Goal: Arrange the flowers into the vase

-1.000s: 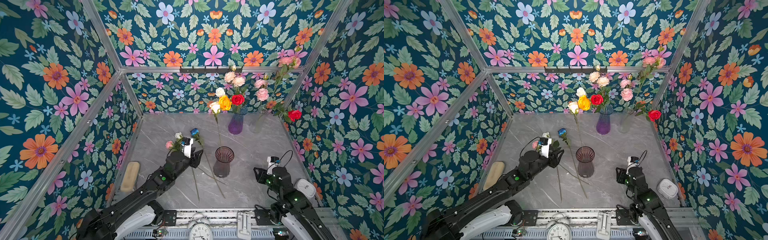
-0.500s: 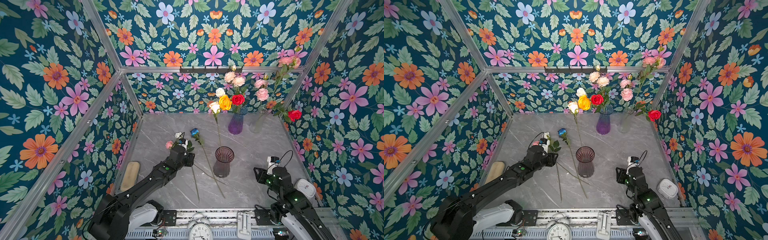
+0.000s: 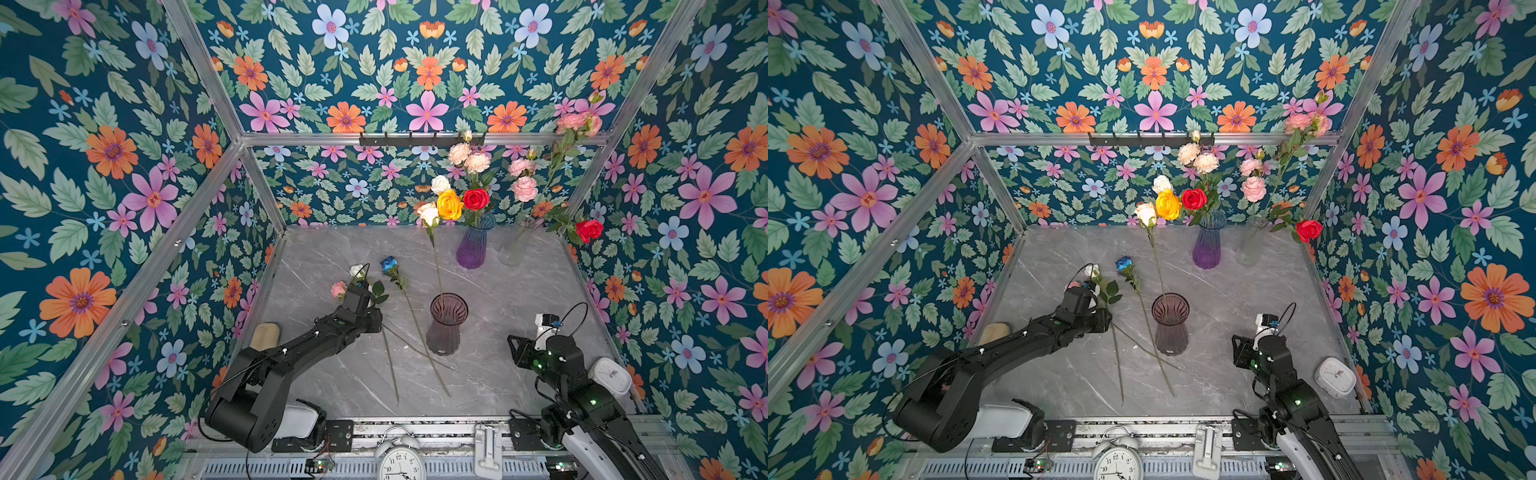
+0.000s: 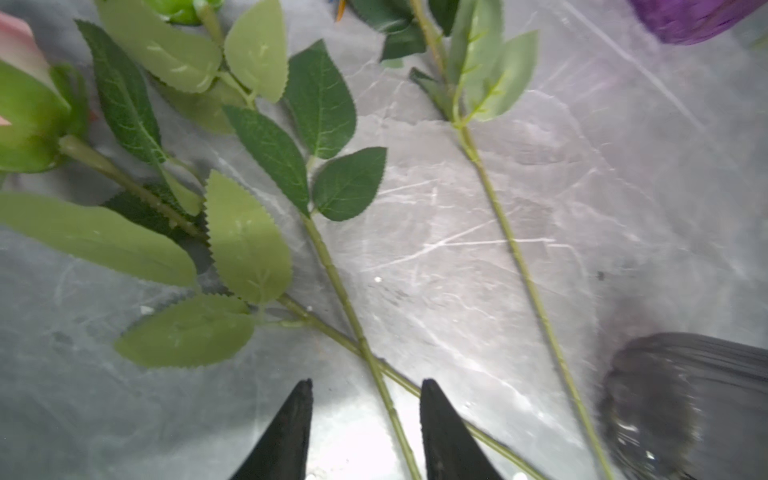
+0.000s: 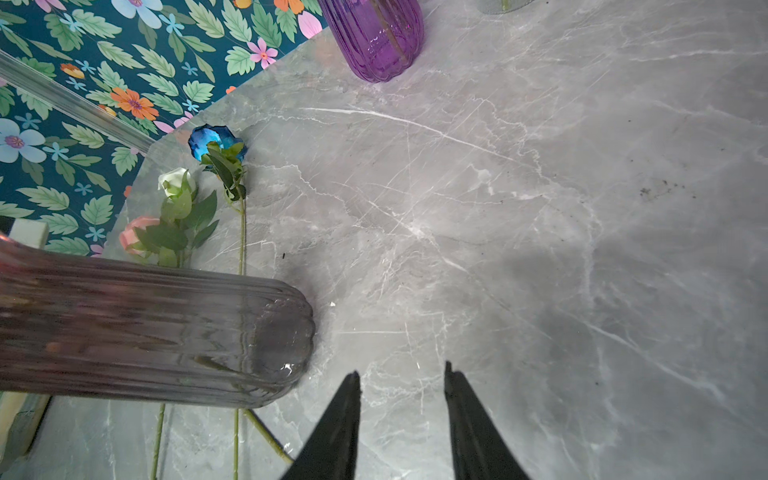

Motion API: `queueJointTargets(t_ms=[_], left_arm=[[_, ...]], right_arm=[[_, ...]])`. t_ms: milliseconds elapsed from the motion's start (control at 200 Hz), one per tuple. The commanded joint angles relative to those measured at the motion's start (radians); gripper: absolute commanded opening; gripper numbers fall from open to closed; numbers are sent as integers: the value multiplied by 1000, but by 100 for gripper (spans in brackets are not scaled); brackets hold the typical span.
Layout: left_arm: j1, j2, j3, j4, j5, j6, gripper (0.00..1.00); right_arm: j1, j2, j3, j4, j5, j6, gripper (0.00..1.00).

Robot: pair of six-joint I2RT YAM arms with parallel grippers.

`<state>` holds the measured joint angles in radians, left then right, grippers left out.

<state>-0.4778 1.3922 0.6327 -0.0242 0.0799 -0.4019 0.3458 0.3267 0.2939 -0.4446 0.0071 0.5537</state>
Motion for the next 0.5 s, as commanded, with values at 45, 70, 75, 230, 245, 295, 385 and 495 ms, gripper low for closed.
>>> queueJointTargets(t_ms=[45,70,75,230,245,295,385,495], left_arm=[[2,38,21,-21,-29,27,43],[2,42,22,-18,-24,28,43],[2,43,22,-17,-24,28,43],[2,65,35,2,9,22,43],[2,67,36,5,13,19,43],[3,76,43,10,21,18,43],[2,102,61,10,24,20,43],[2,138,92,-9,-6,17,37]], right_arm=[[1,0,1,4,0,-5,37],[2,1,1,3,0,-5,37],[1,1,2,3,0,-5,37],[1,2,1,5,1,-5,37],[1,1,1,4,0,-5,37],[1,2,1,4,0,-5,37],[1,0,1,5,-1,-5,37],[1,-1,1,5,0,-5,37]])
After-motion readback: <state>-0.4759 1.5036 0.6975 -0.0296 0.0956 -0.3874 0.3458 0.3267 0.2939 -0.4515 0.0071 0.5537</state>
